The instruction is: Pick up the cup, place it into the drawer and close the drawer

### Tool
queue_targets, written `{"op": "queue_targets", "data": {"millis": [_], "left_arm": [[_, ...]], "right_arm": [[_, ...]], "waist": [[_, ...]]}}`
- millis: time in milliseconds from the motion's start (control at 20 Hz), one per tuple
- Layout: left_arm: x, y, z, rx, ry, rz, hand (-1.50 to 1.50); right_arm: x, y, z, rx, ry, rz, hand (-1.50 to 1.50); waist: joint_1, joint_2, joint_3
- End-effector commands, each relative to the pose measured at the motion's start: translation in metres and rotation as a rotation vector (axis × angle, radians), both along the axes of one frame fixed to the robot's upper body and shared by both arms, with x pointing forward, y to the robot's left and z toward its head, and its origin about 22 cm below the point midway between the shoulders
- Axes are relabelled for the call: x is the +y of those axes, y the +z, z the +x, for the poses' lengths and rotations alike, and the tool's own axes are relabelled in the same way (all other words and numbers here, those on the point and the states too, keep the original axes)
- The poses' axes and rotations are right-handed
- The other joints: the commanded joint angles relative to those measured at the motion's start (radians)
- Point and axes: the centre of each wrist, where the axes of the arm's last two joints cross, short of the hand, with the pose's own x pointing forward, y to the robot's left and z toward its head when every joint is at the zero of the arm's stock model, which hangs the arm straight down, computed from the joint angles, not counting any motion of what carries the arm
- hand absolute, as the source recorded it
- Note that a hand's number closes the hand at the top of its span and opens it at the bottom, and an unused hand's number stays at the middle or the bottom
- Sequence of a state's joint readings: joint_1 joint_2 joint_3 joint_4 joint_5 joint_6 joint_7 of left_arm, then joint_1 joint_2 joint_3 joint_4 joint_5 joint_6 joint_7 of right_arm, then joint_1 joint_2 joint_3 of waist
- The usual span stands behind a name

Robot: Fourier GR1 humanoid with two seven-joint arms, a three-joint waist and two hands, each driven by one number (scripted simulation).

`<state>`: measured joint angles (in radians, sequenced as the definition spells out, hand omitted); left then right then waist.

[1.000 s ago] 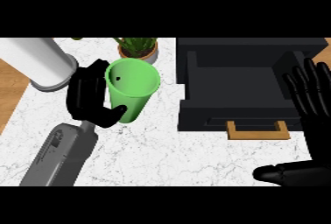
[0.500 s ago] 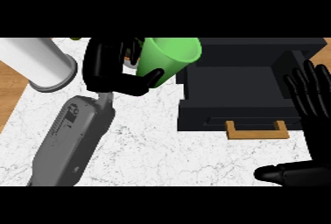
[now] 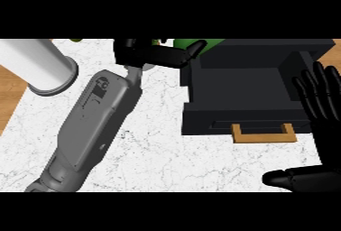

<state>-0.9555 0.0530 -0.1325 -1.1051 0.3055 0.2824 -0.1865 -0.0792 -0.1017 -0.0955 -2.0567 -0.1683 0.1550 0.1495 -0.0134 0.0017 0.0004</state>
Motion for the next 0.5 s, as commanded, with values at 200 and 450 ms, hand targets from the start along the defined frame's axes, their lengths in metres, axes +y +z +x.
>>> {"op": "queue_targets", "data": {"millis": [200,450], "left_arm": [[-0.035,-0.009,0.019,0.06,0.019,0.076,1.5],[-0.057,-0.006,0.024,0.062,0.055,0.098,1.5]], "right_arm": [[0.004,0.001,0.009,-0.006,0.003,-0.001,-1.5],[0.008,-0.01,0.006,0.003,0.016,0.003,-1.5]], "waist": [[-0.006,0.003,0.0],[-0.024,0.006,0.0]]}}
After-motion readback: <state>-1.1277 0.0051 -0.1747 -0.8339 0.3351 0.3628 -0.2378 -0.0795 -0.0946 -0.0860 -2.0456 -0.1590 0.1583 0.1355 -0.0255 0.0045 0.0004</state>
